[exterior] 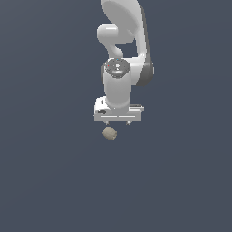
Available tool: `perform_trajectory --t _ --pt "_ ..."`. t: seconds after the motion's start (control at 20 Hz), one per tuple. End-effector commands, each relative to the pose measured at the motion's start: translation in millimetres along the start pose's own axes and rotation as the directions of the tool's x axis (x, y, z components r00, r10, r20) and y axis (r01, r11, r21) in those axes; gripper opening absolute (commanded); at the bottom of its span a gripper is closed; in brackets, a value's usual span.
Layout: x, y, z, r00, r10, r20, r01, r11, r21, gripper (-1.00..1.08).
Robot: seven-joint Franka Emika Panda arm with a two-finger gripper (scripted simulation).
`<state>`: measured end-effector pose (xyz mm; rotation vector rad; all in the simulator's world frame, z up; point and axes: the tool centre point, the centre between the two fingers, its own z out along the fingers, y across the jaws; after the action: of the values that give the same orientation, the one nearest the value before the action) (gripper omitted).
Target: Pick up the object and move it to a goal position.
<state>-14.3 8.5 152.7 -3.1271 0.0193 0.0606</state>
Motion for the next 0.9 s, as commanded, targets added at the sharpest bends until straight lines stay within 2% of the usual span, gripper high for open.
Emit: perform_trajectory --t 0.0,0.5,0.85 --pt "0 0 0 1.0 0.0 0.0 0.0 1.0 0.0 1.0" --pt "-2 -17 -5 0.999 -0.033 -0.004 0.033 0.999 0.027 1.0" --pt "-2 -16 -4 0.999 -0.045 -0.004 0.045 0.999 0.025 1.0"
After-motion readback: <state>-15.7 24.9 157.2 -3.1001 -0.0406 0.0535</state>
